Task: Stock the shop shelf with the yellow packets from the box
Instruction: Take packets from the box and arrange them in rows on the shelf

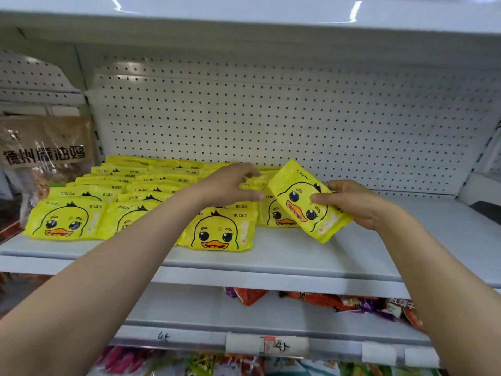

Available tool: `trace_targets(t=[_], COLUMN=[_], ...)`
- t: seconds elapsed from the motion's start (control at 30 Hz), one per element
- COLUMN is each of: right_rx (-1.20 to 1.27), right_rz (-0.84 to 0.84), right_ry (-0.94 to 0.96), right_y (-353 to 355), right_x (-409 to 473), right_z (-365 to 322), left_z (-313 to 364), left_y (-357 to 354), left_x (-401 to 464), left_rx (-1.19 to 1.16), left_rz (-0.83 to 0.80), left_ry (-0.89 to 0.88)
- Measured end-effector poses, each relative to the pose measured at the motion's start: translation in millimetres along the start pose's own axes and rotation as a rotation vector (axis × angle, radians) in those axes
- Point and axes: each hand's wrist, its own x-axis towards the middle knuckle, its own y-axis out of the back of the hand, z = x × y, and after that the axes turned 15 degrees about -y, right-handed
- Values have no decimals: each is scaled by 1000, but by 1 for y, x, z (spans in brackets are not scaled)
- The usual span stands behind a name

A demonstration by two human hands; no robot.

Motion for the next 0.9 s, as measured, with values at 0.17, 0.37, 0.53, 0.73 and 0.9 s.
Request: trace_targets(t=[0.17,0.37,0.53,0.73,0.9], right_rx=[-306,-466,-446,-518,-650], right_rz=[-8,-2,-28,157,314], right_ry=[4,28,98,236,310], right_y=[10,7,-1,-12,-16], right_x=[12,26,39,55,65], right_z=[-11,-17,-7,5,13], left_z=[34,33,17,1,-6], left_y=[-10,-26,-43,-53,-61], left_x=[41,66,67,68,67], left_rx=[-14,35,55,132,156], left_rz=[-28,-153,-174,-124,-81], left_ry=[-131,-54,29,85,145])
